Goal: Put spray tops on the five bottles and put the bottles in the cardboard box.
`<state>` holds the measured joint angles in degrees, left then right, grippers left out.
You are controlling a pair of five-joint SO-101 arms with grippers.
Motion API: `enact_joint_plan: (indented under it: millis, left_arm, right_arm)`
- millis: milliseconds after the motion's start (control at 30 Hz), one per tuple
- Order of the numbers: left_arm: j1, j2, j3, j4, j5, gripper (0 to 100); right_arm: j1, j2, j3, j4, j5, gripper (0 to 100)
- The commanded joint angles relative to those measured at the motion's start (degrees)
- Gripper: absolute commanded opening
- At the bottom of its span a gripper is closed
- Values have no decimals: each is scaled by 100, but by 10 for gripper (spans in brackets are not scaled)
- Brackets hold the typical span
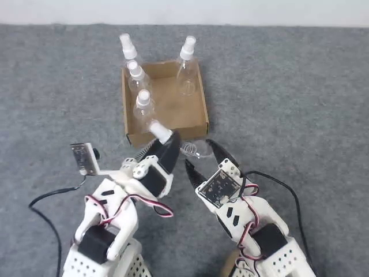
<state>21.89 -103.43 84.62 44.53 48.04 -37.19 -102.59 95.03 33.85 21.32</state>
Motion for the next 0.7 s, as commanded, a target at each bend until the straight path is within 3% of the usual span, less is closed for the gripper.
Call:
enact_joint_plan:
  millis: [0, 100, 333, 533, 667]
  left_arm:
    - [255, -114, 75, -185, -290, 11]
    - [580, -114, 215, -193, -800, 12]
    - [712, -105, 787, -1037, -1090, 23]
    - [721, -105, 857, -1073, -1319, 212]
    - [695, -114, 505, -527, -1319, 284]
  right_arm:
    - [-40, -145, 141, -101, 9, 83]
    - [-40, -145, 141, -101, 9, 83]
    - [-40, -145, 141, -92, 9, 83]
    - [-40, -136, 141, -92, 9, 83]
    - [-40, -136, 141, -92, -352, 83]
